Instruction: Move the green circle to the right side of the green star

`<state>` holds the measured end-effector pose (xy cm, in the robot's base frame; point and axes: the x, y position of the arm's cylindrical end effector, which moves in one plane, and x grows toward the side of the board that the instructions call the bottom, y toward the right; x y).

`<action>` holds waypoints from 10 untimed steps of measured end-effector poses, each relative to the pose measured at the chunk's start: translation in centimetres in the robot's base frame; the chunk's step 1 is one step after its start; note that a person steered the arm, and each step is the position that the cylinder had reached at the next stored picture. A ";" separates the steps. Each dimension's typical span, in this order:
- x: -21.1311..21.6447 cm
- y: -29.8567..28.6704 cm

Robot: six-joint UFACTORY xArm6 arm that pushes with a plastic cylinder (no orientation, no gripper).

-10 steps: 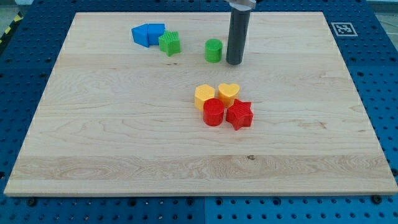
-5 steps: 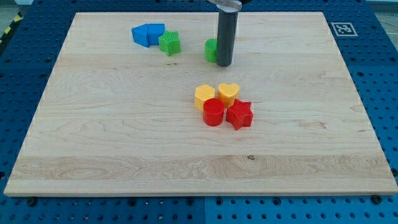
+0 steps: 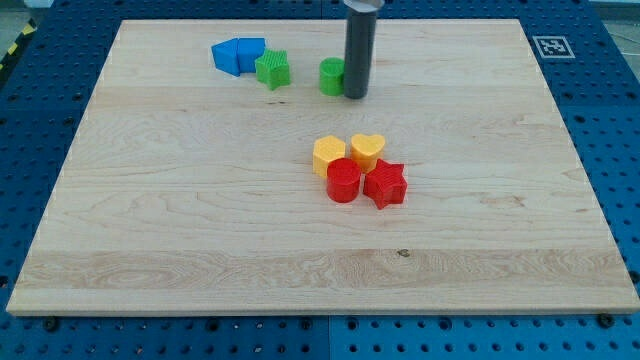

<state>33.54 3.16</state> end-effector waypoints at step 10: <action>-4.5 -2.1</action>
